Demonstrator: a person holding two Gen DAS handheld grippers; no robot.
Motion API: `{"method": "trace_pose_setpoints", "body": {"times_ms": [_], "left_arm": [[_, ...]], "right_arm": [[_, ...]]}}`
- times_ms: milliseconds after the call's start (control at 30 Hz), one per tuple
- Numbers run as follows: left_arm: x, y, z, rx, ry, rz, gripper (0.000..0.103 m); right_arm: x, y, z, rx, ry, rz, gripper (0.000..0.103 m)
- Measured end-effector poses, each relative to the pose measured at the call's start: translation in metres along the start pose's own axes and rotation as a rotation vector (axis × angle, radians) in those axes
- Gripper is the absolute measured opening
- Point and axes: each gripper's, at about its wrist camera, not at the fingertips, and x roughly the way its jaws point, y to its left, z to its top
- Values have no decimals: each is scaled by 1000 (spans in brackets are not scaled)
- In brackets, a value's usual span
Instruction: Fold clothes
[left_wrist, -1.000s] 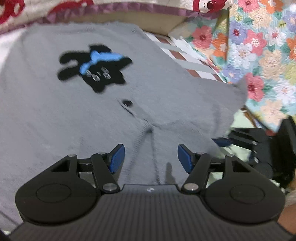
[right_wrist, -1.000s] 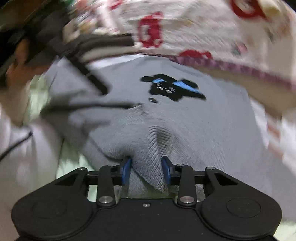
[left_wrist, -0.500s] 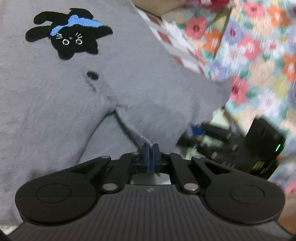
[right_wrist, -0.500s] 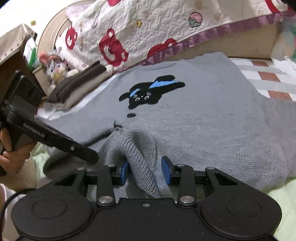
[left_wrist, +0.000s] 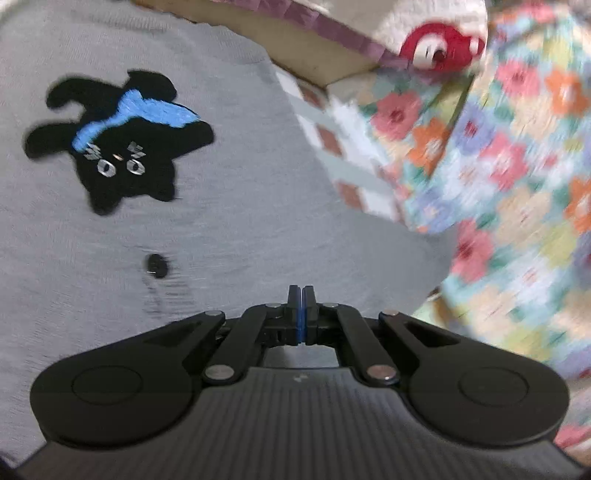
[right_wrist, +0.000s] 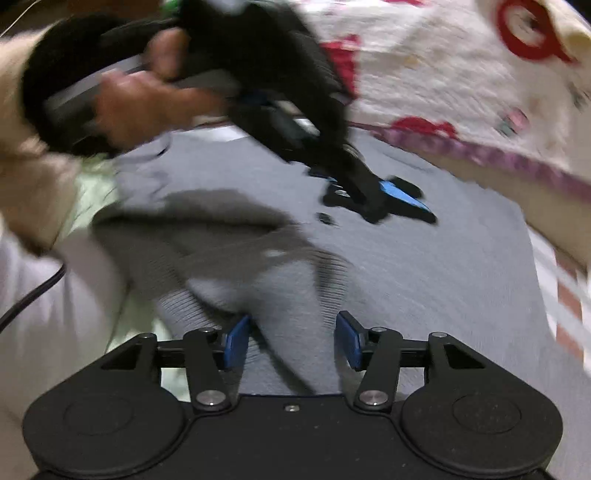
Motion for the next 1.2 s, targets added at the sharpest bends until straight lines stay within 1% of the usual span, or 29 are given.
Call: {"method": "trace_pose_setpoints", "body": {"times_ms": [33, 67, 100, 167, 233, 267, 300, 333, 367, 400, 500, 533, 667, 700, 733, 767, 800, 833, 867, 967, 1033, 1100, 1133, 1167, 1200], "left_arm": [[-3, -4, -3, 50, 14, 48, 1], [-7, -8, -8, 95, 23, 89, 2], [-12, -11, -13, 136, 28, 126, 4], [-22, -15, -24, 195, 38, 162, 5], [-33, -16, -34, 238, 38, 174, 18], [-36, -19, -40, 282, 30, 184, 22], [-39, -25, -47, 347, 15, 200, 34], [-42, -31, -53, 411, 1, 217, 54], [-42, -38, -59, 478, -5, 225, 61], [-40, -45, -65, 546, -4, 229, 63], [-26, -59, -76, 674, 11, 231, 65], [-21, -61, -76, 693, 20, 240, 65], [-3, -61, -65, 708, 71, 302, 67], [2, -61, -63, 712, 84, 317, 63], [6, -61, -60, 716, 97, 333, 28], [11, -62, -58, 720, 109, 348, 8], [16, -62, -55, 723, 122, 364, 7], [20, -62, -53, 727, 135, 379, 7], [21, -61, -48, 713, 133, 380, 7], [14, -57, -26, 629, 96, 346, 7], [15, -52, -14, 570, 90, 313, 7], [20, -48, -5, 534, 87, 309, 8], [24, -46, -2, 523, 88, 307, 8], [28, -44, -1, 510, 91, 301, 8], [31, -42, 1, 497, 94, 294, 8]], "right_arm": [[0, -3, 1, 9, -4, 1, 41], [0, -7, 3, 35, -9, 2, 17], [1, -12, 4, 61, -14, 4, 15], [3, -24, 1, 153, -20, 36, 13], [5, -36, -3, 250, -25, 73, 13], [6, -41, -5, 299, -28, 91, 13], [7, -47, -7, 348, -30, 109, 13], [8, -53, -9, 396, -33, 127, 13], [9, -59, -11, 445, -35, 145, 13], [11, -65, -13, 494, -38, 164, 14], [14, -83, -19, 640, -45, 218, 14], [15, -89, -21, 688, -47, 236, 14], [20, -112, -29, 883, -57, 309, 14], [21, -118, -31, 931, -60, 328, 14], [22, -120, -32, 952, -59, 338, 14], [22, -121, -32, 952, -54, 336, 15], [24, -121, -30, 934, -43, 326, 15], [24, -120, -28, 903, -25, 316, 18], [23, -116, -24, 849, -2, 303, 20], [15, -95, -9, 617, 41, 230, 21], [12, -80, -2, 492, 42, 176, 22], [13, -69, 4, 400, 35, 124, 22], [14, -65, 7, 355, 31, 98, 27], [14, -60, 10, 311, 27, 72, 36], [15, -55, 13, 267, 23, 46, 40]]}}
